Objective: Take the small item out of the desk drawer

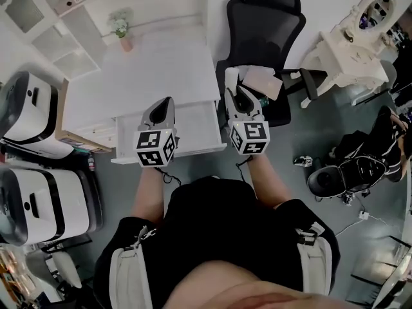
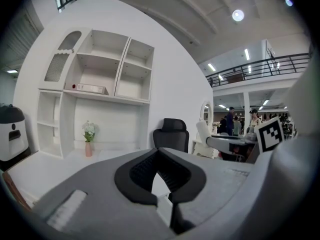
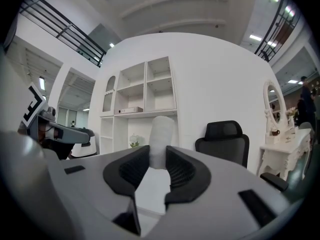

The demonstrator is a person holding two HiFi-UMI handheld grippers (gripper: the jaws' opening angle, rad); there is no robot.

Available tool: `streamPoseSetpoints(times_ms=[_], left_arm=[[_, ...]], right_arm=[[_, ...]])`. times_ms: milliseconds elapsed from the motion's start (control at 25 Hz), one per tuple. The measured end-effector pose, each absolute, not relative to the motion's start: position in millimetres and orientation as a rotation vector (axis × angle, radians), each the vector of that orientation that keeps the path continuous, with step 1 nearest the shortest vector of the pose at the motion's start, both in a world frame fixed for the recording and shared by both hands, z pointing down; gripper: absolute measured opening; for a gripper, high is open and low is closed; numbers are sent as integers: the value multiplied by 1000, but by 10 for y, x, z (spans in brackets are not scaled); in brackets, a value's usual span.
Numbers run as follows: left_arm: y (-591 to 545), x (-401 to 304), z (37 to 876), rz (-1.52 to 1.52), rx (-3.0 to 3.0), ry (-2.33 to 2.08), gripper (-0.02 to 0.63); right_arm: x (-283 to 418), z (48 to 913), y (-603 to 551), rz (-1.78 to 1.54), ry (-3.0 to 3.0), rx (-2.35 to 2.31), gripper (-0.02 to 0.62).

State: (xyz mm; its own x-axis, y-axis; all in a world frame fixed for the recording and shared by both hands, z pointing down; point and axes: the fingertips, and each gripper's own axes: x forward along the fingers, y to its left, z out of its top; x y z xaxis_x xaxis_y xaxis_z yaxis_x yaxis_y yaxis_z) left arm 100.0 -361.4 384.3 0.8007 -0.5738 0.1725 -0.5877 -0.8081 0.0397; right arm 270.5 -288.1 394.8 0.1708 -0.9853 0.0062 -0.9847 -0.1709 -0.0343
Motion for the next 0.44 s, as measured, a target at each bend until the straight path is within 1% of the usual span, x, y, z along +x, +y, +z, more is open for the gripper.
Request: streamPoseSetpoints(times_ms=[440], left_arm=[[-3565,918,3872,249,2865,-968,14]], right_arm=[[2646,3948,-2895,-61,2053,-2352,104]])
